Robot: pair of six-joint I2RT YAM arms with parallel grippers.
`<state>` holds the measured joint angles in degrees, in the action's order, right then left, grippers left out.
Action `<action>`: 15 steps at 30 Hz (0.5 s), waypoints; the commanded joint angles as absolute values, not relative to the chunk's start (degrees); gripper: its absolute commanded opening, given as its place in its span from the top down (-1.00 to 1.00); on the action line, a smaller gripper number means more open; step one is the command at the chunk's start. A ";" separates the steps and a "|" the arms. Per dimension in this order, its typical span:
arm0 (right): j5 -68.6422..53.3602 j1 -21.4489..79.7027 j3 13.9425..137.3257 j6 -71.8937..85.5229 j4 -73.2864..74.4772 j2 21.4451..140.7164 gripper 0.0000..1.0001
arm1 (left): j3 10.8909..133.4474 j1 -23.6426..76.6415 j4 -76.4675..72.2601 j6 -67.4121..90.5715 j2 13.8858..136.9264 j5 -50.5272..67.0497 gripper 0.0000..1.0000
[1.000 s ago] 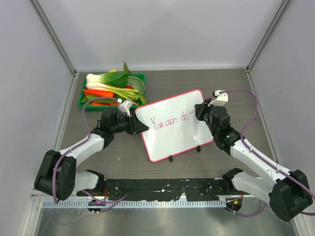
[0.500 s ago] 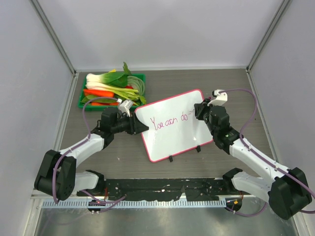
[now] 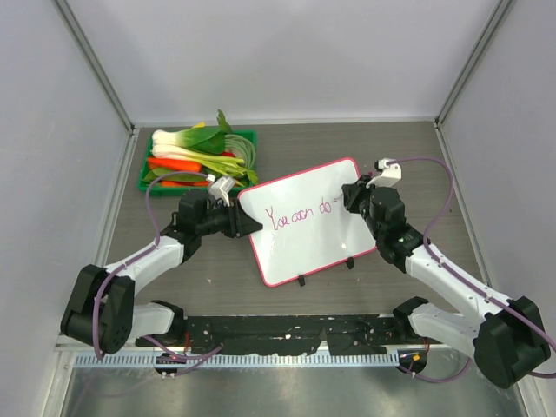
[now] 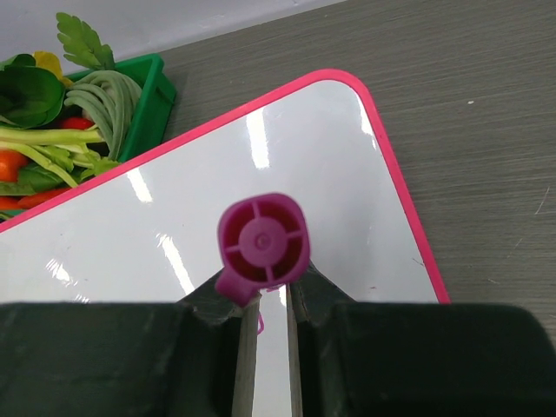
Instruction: Write a sentence on the whiteboard
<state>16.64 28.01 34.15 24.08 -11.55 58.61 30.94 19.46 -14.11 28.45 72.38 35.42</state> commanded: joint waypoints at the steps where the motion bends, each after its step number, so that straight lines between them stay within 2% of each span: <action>1: 15.82 28.04 32.96 24.26 -8.62 57.66 0.99 | 29.18 18.81 -10.81 17.84 74.36 22.68 1.00; 15: 14.33 27.95 31.38 24.08 -5.71 55.02 0.99 | 29.09 18.81 -10.81 17.75 74.36 22.85 1.00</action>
<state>14.66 28.01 32.27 24.16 -8.27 55.75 30.94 19.49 -14.13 28.45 72.38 35.42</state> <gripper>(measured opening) 0.196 0.326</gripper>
